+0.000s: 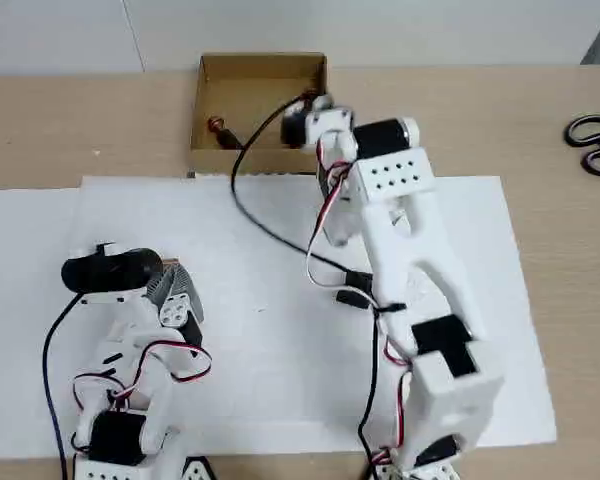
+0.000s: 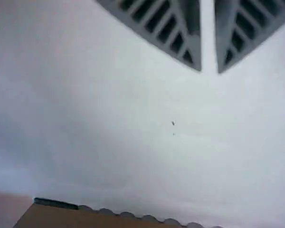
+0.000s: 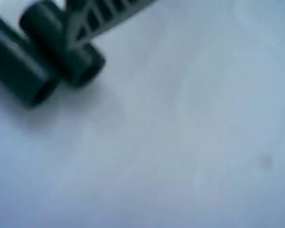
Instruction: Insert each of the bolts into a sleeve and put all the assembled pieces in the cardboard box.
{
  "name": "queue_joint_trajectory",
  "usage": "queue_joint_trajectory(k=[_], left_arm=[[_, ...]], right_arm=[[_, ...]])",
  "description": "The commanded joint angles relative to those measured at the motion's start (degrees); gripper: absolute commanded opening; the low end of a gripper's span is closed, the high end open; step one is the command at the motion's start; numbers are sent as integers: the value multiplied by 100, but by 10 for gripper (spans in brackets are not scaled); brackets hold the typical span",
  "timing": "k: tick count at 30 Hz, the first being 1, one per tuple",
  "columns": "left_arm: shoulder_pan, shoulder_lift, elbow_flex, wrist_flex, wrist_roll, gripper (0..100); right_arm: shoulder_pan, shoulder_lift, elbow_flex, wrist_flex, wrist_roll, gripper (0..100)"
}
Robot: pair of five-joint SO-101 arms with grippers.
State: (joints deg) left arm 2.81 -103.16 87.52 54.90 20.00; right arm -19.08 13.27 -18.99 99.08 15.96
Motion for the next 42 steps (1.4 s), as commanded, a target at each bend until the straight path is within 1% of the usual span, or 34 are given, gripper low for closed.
queue_joint_trajectory(k=[1,3,5,15,17,21,22,25,30,35,42], left_arm=[[44,-62,-242,0,-9,6],[44,-62,-242,0,-9,6],[44,-62,-242,0,-9,6],[44,-62,-242,9,0,6],[26,-62,-242,9,-9,6],[35,-62,-233,26,-9,6],[35,-62,-207,26,-9,6],[18,-62,-180,9,-18,6],[18,-62,-180,26,9,6],[44,-62,-180,26,9,6],[44,-62,-180,18,9,6]], right_arm=[[13,-716,589,48,949,284],[22,-892,1002,48,1451,284],[22,-1095,1389,48,1749,284],[-268,-2114,2910,-31,2497,284],[-295,-2193,3068,-119,2637,266],[-286,-2202,3156,-382,2787,151],[-295,-2202,3156,-462,2787,136],[-321,-2193,3156,-585,2822,139],[-356,-2185,3376,-866,2989,195],[-391,-2185,3789,-1341,3051,193],[-453,-2176,4123,-1631,3147,193]])
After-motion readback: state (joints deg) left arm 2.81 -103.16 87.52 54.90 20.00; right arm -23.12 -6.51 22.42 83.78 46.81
